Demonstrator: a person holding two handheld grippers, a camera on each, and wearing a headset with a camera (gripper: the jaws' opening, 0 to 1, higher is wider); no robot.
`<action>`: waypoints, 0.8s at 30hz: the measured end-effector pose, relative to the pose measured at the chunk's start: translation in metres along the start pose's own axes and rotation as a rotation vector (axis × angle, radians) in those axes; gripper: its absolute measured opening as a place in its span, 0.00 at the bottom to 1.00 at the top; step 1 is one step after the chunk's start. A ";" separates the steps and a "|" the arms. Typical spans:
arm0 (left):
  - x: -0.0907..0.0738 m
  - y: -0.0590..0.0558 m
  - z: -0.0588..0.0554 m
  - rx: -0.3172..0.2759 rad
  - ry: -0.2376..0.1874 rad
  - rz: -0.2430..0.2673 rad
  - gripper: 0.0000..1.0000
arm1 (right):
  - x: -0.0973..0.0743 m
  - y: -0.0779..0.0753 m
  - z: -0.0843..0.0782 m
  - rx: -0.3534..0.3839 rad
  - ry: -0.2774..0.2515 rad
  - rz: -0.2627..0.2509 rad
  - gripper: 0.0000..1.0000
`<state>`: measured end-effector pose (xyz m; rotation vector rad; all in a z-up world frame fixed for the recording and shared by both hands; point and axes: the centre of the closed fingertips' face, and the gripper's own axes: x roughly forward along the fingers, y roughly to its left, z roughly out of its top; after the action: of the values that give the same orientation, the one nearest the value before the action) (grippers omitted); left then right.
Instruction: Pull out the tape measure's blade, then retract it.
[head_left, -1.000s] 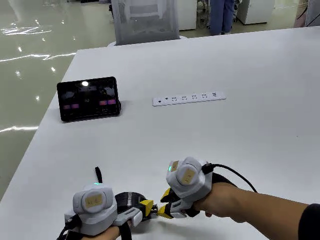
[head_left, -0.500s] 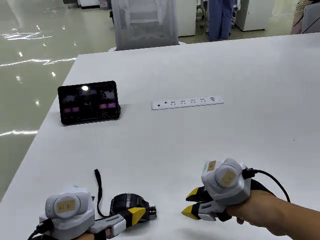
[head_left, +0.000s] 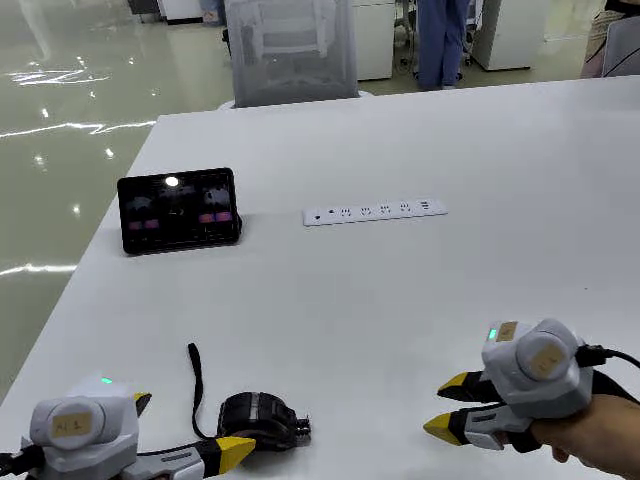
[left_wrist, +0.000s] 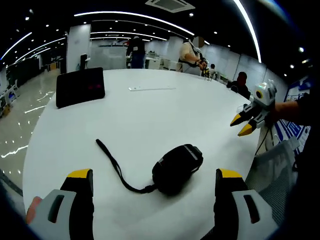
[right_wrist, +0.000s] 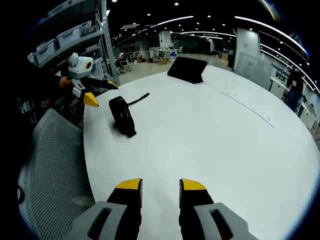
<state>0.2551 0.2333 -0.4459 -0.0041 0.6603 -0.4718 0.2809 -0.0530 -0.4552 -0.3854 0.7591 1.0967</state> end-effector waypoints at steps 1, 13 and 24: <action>-0.003 0.001 -0.001 0.021 0.003 -0.006 0.99 | -0.005 -0.003 -0.001 -0.002 -0.005 -0.010 0.26; -0.036 0.018 -0.019 0.087 0.050 -0.065 0.99 | -0.054 -0.026 -0.025 0.031 -0.071 -0.085 0.39; -0.047 0.017 -0.030 0.110 0.096 -0.070 0.99 | -0.088 -0.039 -0.069 0.119 -0.026 -0.131 0.71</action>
<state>0.2119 0.2727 -0.4447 0.1007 0.7294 -0.5778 0.2702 -0.1705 -0.4426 -0.3147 0.7611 0.9275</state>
